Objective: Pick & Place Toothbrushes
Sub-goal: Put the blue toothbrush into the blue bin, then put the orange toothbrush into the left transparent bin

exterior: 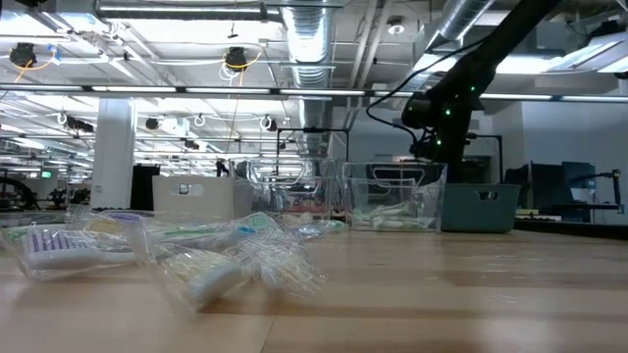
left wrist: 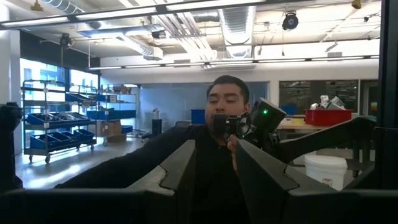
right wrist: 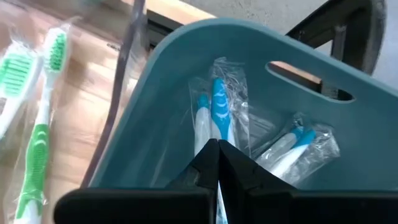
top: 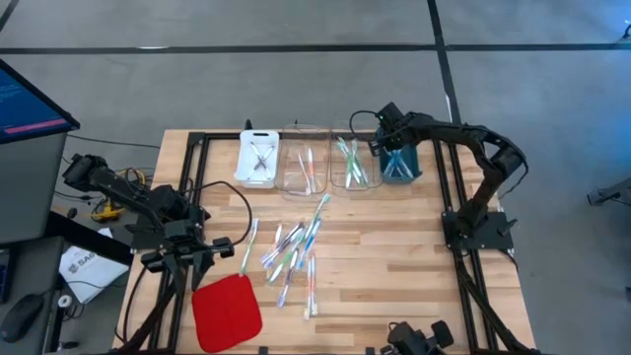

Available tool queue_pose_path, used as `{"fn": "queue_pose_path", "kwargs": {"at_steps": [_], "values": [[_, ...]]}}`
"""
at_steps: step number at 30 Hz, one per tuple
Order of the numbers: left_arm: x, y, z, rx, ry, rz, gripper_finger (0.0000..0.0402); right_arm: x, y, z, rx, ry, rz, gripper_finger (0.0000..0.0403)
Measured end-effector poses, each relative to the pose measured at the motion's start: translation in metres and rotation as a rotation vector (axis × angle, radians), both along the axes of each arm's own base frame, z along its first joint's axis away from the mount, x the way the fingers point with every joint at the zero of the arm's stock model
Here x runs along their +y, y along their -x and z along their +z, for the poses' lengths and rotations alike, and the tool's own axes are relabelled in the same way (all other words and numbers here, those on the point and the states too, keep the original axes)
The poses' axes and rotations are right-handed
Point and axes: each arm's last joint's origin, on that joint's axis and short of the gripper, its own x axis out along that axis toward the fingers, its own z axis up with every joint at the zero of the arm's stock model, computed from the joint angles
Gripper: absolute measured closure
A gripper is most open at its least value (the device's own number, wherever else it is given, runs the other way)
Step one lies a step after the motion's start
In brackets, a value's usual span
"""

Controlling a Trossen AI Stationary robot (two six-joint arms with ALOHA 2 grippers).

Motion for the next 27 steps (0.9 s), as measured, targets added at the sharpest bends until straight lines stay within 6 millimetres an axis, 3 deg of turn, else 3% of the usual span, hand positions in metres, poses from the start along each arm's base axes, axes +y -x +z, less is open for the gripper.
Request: {"fn": "queue_pose_path", "kwargs": {"at_steps": [4, 8, 15, 21, 27], "values": [[0.0, 0.0, 0.0, 0.0, 0.0, 0.0, 0.0293, 0.001, 0.0, 0.001, -0.002, 0.002, 0.002, 0.0402], [0.0, 0.0, 0.0, 0.0, 0.0, 0.0, 0.0293, 0.004, 0.002, 0.016, -0.03, 0.036, 0.008, 0.0402], [0.0, 0.0, 0.0, 0.001, 0.0, 0.0, 0.0293, 0.028, 0.005, 0.072, -0.168, 0.188, 0.055, 0.0402], [0.0, 0.0, 0.0, 0.0, 0.0, 0.0, 0.0293, 0.075, 0.005, 0.135, -0.405, 0.368, 0.186, 0.0403], [0.0, 0.0, 0.0, 0.0, 0.0, 0.0, 0.0293, 0.142, -0.006, 0.165, -0.593, 0.366, 0.4, 0.0403]]}}
